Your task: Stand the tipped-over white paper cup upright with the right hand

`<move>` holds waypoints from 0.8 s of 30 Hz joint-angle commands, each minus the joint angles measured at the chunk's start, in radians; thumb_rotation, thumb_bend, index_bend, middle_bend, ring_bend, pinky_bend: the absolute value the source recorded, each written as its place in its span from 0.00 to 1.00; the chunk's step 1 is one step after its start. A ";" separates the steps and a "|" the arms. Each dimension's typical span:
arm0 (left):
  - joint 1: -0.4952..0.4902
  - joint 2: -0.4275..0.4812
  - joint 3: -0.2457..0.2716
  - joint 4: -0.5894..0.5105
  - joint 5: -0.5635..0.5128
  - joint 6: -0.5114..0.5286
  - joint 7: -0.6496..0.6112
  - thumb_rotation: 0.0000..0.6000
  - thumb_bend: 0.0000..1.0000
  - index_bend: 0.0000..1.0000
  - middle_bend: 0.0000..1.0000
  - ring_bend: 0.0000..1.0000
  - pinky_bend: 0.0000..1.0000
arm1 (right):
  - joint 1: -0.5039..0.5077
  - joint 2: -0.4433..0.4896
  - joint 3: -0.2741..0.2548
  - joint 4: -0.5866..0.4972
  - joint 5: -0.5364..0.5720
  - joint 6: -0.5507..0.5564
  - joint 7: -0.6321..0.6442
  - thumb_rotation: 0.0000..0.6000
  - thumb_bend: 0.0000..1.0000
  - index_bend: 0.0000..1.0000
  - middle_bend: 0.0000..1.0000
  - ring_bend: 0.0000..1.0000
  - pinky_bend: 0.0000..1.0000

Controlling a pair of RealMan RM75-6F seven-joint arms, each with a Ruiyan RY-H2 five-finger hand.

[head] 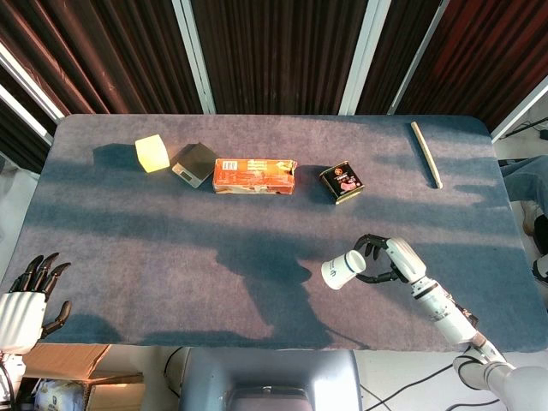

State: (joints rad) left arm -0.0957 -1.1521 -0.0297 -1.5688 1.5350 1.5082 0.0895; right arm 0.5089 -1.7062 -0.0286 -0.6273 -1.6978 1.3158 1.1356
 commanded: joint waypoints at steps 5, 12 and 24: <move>0.001 0.001 -0.002 0.000 -0.002 0.002 -0.005 1.00 0.39 0.20 0.05 0.02 0.25 | 0.012 -0.047 -0.043 0.106 -0.003 -0.038 0.139 1.00 0.43 0.58 0.52 0.53 0.66; 0.001 0.001 -0.001 -0.002 0.000 0.001 -0.002 1.00 0.39 0.20 0.05 0.03 0.25 | 0.006 -0.051 -0.056 0.130 -0.004 -0.030 0.085 1.00 0.43 0.58 0.52 0.52 0.66; 0.001 0.002 -0.001 -0.002 -0.001 0.001 -0.003 1.00 0.39 0.20 0.05 0.03 0.25 | 0.004 -0.045 -0.074 0.143 -0.008 -0.037 -0.014 1.00 0.43 0.50 0.40 0.31 0.49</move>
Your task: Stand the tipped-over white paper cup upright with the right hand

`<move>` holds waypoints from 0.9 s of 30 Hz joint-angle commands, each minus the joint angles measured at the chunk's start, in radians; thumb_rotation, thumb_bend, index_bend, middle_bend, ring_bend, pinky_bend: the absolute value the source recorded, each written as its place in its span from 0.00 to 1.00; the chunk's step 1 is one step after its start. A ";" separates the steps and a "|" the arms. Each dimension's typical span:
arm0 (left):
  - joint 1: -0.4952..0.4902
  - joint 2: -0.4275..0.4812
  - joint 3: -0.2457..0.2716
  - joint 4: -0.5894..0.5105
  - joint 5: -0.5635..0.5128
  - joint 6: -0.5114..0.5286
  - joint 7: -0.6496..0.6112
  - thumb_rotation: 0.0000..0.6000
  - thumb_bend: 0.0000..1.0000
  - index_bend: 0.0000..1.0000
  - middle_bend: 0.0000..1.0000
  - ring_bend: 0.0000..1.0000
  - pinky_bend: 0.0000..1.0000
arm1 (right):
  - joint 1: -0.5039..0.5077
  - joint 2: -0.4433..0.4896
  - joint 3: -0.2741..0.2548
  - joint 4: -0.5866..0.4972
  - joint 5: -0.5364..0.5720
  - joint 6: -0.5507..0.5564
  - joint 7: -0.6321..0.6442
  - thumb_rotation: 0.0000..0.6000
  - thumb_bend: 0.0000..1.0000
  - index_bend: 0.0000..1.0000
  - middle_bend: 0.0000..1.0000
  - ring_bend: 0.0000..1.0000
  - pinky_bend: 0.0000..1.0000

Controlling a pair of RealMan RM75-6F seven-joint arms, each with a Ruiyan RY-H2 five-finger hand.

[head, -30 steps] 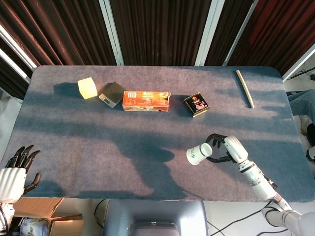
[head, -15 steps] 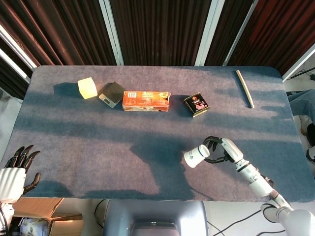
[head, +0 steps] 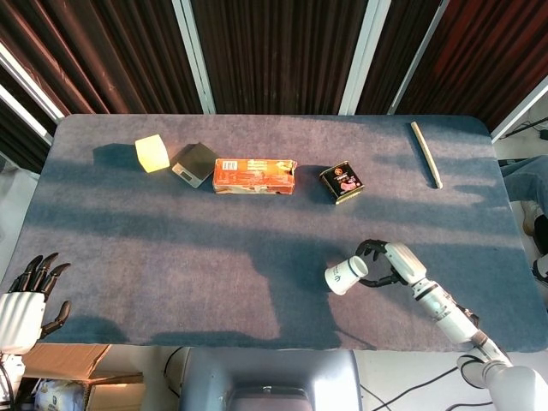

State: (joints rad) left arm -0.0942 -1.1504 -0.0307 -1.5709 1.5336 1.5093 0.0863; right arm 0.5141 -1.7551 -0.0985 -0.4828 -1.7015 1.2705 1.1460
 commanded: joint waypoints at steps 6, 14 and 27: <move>0.000 0.001 0.000 -0.001 0.002 0.001 -0.001 1.00 0.39 0.20 0.05 0.03 0.25 | -0.004 0.077 -0.031 -0.112 -0.034 0.022 -0.300 1.00 0.37 0.33 0.19 0.09 0.25; 0.001 0.002 -0.001 -0.002 0.000 0.002 -0.004 1.00 0.39 0.20 0.05 0.03 0.25 | -0.001 0.214 0.004 -0.396 0.007 -0.024 -0.688 1.00 0.27 0.21 0.13 0.04 0.16; -0.001 0.001 -0.001 -0.003 -0.002 -0.003 0.000 1.00 0.39 0.20 0.05 0.03 0.25 | 0.088 0.293 0.071 -0.624 0.091 -0.222 -0.999 1.00 0.27 0.26 0.13 0.04 0.16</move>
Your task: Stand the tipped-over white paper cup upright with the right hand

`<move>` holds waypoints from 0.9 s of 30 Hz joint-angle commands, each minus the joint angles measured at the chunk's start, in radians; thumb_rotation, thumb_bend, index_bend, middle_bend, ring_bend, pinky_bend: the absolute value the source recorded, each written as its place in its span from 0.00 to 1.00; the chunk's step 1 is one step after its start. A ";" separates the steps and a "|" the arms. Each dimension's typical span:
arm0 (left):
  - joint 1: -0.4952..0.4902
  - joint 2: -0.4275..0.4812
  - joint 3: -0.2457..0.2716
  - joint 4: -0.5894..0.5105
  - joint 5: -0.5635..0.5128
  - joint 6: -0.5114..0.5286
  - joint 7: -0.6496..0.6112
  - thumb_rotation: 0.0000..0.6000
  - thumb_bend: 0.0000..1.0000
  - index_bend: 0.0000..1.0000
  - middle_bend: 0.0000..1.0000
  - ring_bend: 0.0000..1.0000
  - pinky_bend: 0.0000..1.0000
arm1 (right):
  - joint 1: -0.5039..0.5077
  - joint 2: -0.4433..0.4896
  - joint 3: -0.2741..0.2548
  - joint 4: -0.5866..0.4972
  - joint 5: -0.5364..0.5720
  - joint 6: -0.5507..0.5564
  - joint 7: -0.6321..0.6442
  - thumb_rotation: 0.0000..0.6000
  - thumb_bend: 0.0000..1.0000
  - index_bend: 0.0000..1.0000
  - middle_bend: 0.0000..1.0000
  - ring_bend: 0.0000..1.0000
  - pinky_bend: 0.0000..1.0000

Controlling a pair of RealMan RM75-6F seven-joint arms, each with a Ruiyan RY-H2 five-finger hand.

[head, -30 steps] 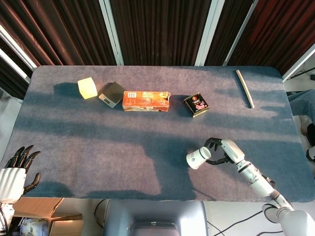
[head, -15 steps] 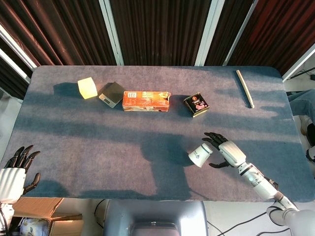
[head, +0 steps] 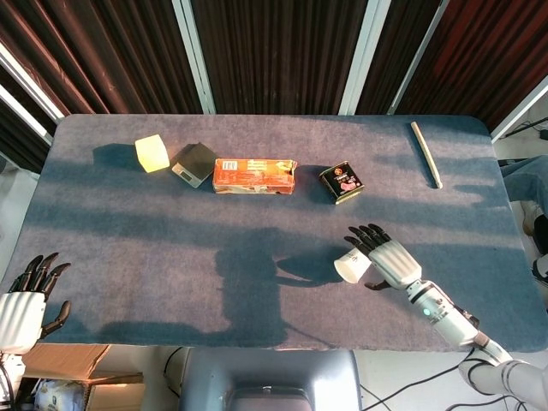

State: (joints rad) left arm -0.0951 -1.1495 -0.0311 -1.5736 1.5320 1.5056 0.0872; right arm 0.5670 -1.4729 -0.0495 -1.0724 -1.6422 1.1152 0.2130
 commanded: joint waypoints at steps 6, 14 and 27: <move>0.002 0.005 -0.003 0.000 -0.004 0.003 -0.014 1.00 0.39 0.20 0.05 0.03 0.25 | 0.061 -0.004 0.037 -0.057 0.067 -0.135 -0.137 1.00 0.27 0.34 0.24 0.13 0.24; 0.002 0.006 -0.002 0.000 0.000 0.004 -0.020 1.00 0.39 0.20 0.05 0.02 0.25 | 0.060 -0.042 0.034 -0.015 0.057 -0.117 -0.110 1.00 0.29 0.57 0.42 0.36 0.44; 0.002 0.006 -0.001 -0.001 0.000 0.003 -0.017 1.00 0.39 0.20 0.05 0.03 0.25 | 0.023 -0.119 0.034 0.109 -0.012 0.100 0.387 1.00 0.35 0.67 0.50 0.46 0.53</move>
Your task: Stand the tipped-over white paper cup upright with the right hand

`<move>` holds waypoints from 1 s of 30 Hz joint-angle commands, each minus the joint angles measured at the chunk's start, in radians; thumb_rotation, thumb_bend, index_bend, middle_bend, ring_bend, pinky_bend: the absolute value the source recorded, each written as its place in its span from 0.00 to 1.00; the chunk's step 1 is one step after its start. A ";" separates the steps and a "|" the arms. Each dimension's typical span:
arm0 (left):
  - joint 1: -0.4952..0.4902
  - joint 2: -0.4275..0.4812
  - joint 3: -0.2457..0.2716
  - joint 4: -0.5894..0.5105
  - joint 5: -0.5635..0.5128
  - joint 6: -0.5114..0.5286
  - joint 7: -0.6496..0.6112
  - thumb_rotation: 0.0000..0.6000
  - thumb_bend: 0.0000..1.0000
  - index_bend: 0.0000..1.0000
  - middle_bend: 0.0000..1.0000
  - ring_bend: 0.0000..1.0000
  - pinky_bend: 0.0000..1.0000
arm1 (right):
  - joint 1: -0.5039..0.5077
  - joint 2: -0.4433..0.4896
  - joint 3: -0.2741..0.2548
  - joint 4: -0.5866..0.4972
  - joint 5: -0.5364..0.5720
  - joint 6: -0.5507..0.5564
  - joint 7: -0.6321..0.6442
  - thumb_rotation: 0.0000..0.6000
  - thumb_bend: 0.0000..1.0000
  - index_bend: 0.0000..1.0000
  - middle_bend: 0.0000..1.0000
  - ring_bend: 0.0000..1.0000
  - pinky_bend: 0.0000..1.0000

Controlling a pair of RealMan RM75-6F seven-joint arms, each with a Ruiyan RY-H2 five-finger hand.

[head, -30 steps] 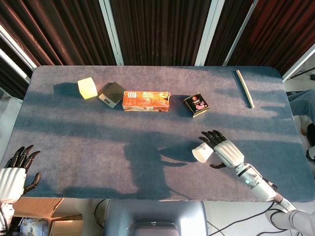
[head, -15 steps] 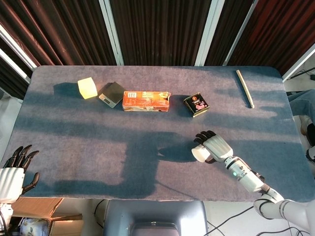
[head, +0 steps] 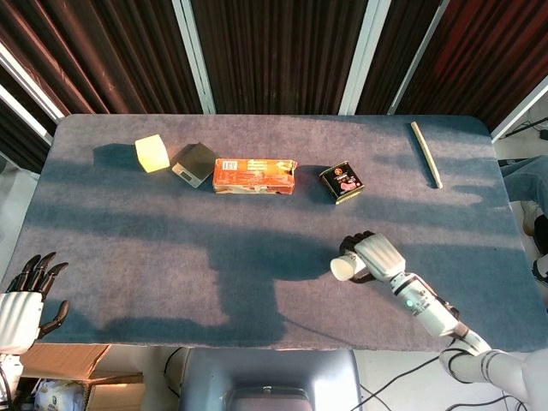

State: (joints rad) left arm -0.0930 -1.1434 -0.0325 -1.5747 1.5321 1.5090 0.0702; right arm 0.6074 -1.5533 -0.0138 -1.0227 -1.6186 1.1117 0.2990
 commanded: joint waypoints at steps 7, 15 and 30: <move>-0.001 -0.001 0.000 0.000 -0.002 -0.003 0.005 1.00 0.39 0.20 0.05 0.03 0.25 | 0.002 -0.059 -0.060 0.145 -0.072 0.100 0.930 1.00 0.35 0.61 0.50 0.45 0.53; -0.001 0.001 -0.002 -0.001 -0.004 -0.003 -0.001 1.00 0.39 0.20 0.05 0.02 0.25 | 0.033 -0.113 -0.133 0.317 -0.121 0.058 1.248 1.00 0.35 0.56 0.48 0.40 0.51; 0.000 0.004 -0.005 -0.002 -0.007 0.001 -0.010 1.00 0.39 0.20 0.05 0.03 0.25 | 0.036 -0.139 -0.188 0.412 -0.148 0.039 1.175 1.00 0.35 0.50 0.35 0.26 0.38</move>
State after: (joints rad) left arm -0.0927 -1.1391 -0.0373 -1.5771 1.5254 1.5097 0.0599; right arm 0.6440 -1.6938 -0.2012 -0.6105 -1.7670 1.1491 1.4756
